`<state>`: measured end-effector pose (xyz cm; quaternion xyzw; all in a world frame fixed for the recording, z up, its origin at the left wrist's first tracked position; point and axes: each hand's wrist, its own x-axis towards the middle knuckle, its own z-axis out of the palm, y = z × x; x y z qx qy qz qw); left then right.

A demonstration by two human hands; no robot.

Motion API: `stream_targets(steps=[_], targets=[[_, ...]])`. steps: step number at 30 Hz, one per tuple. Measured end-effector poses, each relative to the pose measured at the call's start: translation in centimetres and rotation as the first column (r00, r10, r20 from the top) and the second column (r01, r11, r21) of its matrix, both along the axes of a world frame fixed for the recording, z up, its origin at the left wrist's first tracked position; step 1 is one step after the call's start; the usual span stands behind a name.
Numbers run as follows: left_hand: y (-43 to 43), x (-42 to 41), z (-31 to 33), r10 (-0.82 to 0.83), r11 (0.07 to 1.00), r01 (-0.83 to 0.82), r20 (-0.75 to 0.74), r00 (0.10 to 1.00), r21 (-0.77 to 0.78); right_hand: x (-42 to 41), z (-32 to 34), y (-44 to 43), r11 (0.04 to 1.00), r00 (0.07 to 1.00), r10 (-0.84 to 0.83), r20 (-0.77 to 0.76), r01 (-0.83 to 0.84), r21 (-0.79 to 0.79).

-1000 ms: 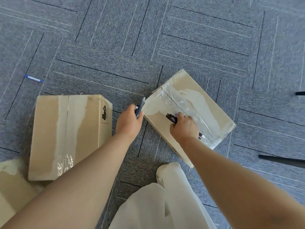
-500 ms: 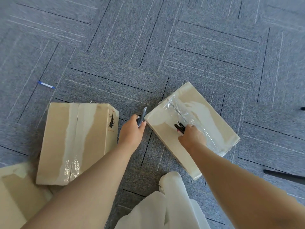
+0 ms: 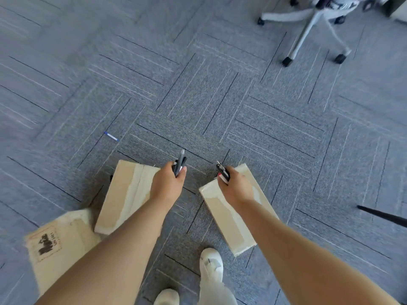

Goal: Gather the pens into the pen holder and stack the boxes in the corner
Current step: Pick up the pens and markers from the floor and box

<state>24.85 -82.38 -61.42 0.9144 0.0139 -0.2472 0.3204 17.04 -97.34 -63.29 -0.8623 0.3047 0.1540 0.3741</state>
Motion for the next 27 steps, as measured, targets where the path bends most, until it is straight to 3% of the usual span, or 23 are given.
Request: stream_targets(steps=[10, 18, 27], targets=[[0.3, 4.6, 13.6, 0.182, 0.98, -0.172, 0.106, 0.978, -0.097, 7.9, 14.3, -1.6, 0.99, 0.982, 0.092, 0.162, -0.108, 0.094], [2.4, 8.7, 19.7, 0.228, 0.972, -0.219, 0.128, 0.965, -0.082, 13.7, 20.7, -0.9, 0.977, 0.976, 0.201, 0.086, -0.206, 0.055], [5.8, 18.2, 22.0, 0.324, 0.946, -0.32, 0.13, 0.937, -0.055, 25.6, 23.7, 3.7, 0.943, 0.943, 0.332, 0.017, -0.332, 0.03]])
